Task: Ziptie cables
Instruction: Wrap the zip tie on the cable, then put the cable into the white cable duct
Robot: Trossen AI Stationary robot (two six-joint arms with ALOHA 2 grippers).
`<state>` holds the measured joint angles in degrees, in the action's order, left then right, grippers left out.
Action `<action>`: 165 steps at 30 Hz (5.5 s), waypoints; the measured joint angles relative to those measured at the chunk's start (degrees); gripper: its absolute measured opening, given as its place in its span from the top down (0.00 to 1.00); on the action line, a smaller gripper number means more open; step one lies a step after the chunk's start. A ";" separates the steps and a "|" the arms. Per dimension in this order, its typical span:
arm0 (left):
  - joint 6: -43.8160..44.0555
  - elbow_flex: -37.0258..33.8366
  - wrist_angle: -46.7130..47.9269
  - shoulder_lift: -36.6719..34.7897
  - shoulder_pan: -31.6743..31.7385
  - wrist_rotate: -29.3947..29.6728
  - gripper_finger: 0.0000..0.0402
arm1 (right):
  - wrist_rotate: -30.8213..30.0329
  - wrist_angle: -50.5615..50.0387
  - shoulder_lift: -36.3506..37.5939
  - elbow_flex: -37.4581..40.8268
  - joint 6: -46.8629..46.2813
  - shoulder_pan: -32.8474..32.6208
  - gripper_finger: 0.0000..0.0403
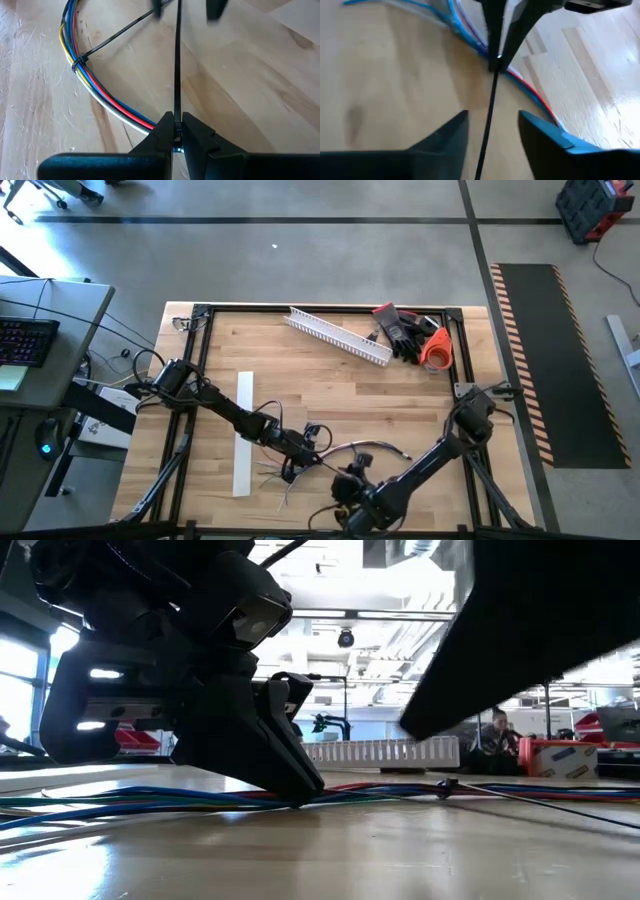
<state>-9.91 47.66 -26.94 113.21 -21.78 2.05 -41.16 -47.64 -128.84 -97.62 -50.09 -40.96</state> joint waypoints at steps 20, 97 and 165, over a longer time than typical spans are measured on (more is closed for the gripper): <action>-0.07 -0.04 -0.87 0.07 -0.04 0.10 0.99 | -0.08 38.62 0.10 18.53 4.75 5.04 0.73; -20.25 14.62 21.16 -7.92 51.45 -14.72 0.59 | -16.86 -24.20 7.68 -0.02 -23.44 -11.98 0.44; 9.95 14.71 45.44 -17.05 12.77 1.55 0.62 | 4.99 13.55 25.26 51.62 -40.05 -15.71 0.50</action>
<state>0.04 62.37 18.50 96.16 -9.01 3.60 -36.17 -34.09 -103.58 -46.01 -90.14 -56.67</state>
